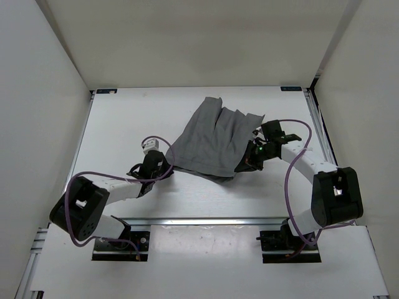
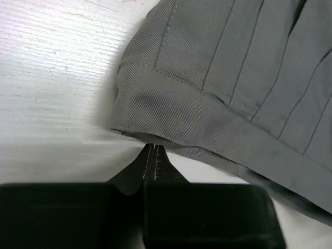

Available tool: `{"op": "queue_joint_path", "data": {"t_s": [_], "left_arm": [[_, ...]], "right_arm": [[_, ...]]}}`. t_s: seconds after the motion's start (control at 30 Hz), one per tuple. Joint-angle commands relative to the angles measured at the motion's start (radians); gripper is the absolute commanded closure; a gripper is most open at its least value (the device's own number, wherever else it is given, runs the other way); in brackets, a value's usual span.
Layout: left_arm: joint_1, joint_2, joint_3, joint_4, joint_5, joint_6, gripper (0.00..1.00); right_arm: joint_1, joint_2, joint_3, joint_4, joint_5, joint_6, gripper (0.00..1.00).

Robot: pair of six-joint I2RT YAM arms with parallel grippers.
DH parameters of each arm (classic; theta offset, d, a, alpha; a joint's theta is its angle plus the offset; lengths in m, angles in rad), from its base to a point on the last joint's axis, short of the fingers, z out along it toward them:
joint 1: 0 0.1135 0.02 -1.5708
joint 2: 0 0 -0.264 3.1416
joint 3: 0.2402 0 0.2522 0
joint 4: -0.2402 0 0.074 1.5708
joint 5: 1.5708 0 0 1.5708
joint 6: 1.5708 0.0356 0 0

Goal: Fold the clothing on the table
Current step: Flatten the skirt out

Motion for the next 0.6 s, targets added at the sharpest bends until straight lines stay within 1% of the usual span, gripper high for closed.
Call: {"op": "queue_joint_path", "data": {"t_s": [0.0,0.3,0.47,0.57], "left_arm": [[0.003,0.027,0.043,0.060,-0.041,-0.004,1.00],[0.040,0.081,0.095,0.094,-0.074,0.021,1.00],[0.041,0.096,0.114,0.077,-0.127,0.075,1.00],[0.032,0.102,0.100,0.064,-0.164,0.099,1.00]], "right_arm": [[-0.006,-0.036,0.014,-0.015,-0.028,-0.013,1.00],[-0.035,-0.074,-0.026,-0.015,-0.030,-0.019,1.00],[-0.049,-0.087,-0.039,-0.043,-0.037,-0.033,1.00],[-0.078,-0.105,-0.075,-0.034,-0.046,-0.021,1.00]]}}
